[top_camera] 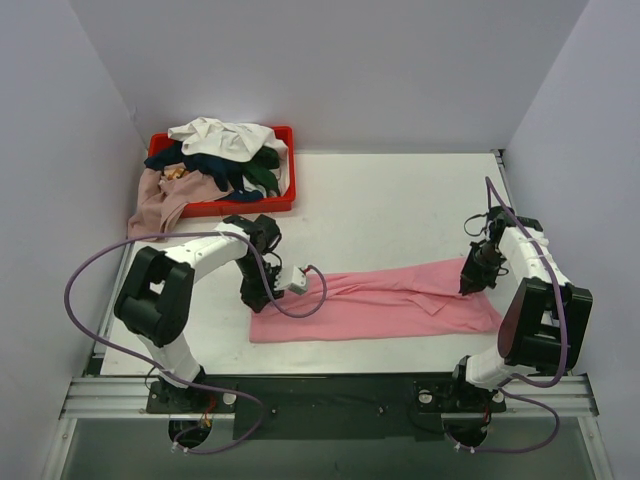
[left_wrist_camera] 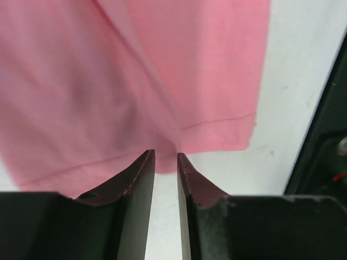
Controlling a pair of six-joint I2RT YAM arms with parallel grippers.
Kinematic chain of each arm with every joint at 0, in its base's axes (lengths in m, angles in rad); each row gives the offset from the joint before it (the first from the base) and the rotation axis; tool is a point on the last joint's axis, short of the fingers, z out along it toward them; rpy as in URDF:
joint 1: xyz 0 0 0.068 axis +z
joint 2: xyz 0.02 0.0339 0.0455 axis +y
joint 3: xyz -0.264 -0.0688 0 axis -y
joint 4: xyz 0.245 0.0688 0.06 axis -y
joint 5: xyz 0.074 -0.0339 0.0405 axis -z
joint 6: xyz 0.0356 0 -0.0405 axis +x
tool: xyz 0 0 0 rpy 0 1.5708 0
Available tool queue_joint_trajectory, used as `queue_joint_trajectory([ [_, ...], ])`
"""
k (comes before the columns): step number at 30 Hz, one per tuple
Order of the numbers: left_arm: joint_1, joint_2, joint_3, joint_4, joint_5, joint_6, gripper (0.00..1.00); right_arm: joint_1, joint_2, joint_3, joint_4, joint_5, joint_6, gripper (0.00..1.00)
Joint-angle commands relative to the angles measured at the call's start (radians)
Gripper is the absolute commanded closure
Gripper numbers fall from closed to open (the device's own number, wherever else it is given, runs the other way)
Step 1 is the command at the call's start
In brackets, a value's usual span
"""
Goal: Fold and stack the t-shirts
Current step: Fold the other side of the tshirt into a rectangle
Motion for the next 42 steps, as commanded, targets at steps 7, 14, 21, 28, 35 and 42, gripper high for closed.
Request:
queue_joint_trajectory([
  [7,-0.013,-0.062,0.060,-0.053,0.032,-0.085,0.39,0.005,-0.021,-0.034,-0.034,-0.022,0.025,1.00],
  [14,-0.059,-0.059,-0.074,0.171,-0.051,-0.214,0.34,0.003,-0.062,-0.029,-0.085,-0.001,0.032,1.00],
  [21,-0.055,-0.047,-0.131,0.268,-0.105,-0.241,0.88,-0.014,-0.068,-0.023,-0.193,-0.019,0.044,1.00],
  [28,-0.032,-0.060,-0.112,0.232,-0.121,-0.224,1.00,-0.149,-0.012,-0.135,-0.200,-0.050,0.045,1.00],
  [35,-0.015,-0.074,-0.131,0.266,-0.180,-0.181,1.00,-0.210,0.145,-0.114,-0.175,0.011,0.084,1.00],
  [42,-0.016,-0.080,-0.080,0.113,-0.013,-0.106,0.50,-0.210,0.162,-0.079,-0.175,0.014,0.079,0.67],
])
